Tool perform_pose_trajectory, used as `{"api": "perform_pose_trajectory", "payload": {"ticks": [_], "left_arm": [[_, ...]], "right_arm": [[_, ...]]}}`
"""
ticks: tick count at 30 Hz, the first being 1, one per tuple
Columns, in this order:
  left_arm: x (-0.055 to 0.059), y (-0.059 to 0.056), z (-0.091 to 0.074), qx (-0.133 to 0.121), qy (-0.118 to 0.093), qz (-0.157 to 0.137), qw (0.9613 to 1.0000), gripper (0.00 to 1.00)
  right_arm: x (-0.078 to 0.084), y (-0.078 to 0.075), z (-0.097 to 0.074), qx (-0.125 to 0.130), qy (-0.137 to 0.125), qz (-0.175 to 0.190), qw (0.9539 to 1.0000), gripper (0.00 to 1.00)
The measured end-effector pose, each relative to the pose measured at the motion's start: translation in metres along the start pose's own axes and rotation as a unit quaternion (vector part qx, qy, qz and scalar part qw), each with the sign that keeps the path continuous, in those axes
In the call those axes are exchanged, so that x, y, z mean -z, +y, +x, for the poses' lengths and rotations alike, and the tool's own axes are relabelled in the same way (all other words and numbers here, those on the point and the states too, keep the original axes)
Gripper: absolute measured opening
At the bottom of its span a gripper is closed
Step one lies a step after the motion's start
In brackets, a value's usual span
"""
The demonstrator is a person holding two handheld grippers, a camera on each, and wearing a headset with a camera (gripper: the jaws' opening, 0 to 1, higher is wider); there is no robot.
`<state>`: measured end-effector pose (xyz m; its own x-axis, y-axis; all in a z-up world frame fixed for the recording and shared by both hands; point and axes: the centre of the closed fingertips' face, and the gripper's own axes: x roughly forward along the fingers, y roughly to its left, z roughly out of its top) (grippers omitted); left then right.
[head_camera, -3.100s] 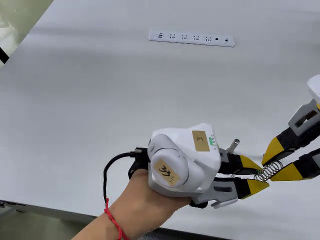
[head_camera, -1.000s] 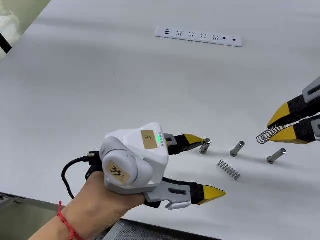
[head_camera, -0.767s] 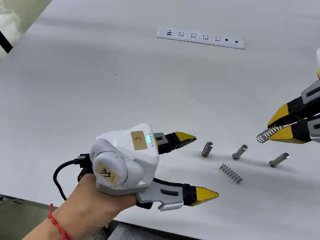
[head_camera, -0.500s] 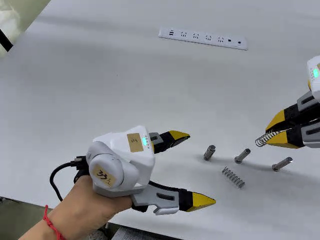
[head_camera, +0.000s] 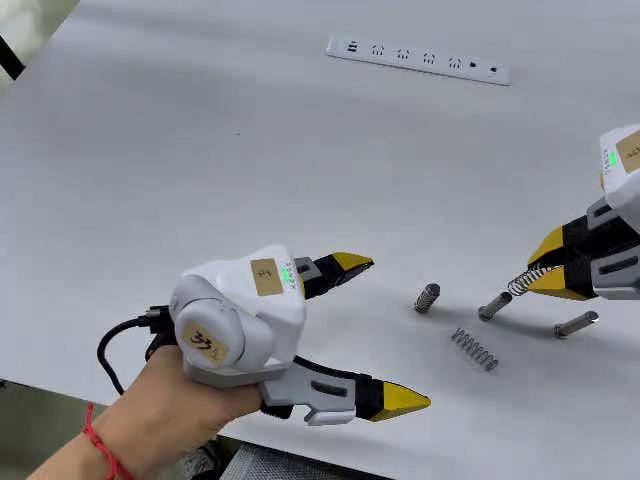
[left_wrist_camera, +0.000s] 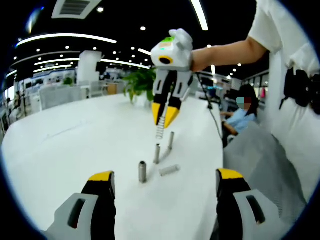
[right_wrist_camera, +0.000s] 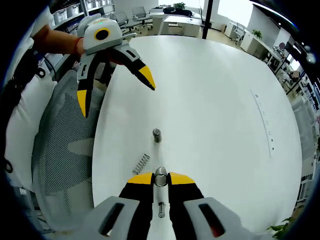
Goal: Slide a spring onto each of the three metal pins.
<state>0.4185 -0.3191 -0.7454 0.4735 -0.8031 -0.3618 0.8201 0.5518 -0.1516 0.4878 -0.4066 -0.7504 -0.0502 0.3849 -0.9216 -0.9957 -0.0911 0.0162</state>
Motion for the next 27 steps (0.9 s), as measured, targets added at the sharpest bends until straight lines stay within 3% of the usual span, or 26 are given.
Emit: {"api": "perform_pose_trajectory", "payload": {"ticks": [5,27], "left_arm": [[0.002,0.002,0.001,0.001,0.001,-0.005,1.0,0.84],[0.004,0.003,0.004,0.005,0.0,-0.016,0.9999,0.83]], "right_arm": [[0.005,-0.003,0.01,-0.004,0.002,0.004,1.0,0.12],[0.007,0.001,0.023,-0.016,0.012,0.003,0.9998,0.12]]}}
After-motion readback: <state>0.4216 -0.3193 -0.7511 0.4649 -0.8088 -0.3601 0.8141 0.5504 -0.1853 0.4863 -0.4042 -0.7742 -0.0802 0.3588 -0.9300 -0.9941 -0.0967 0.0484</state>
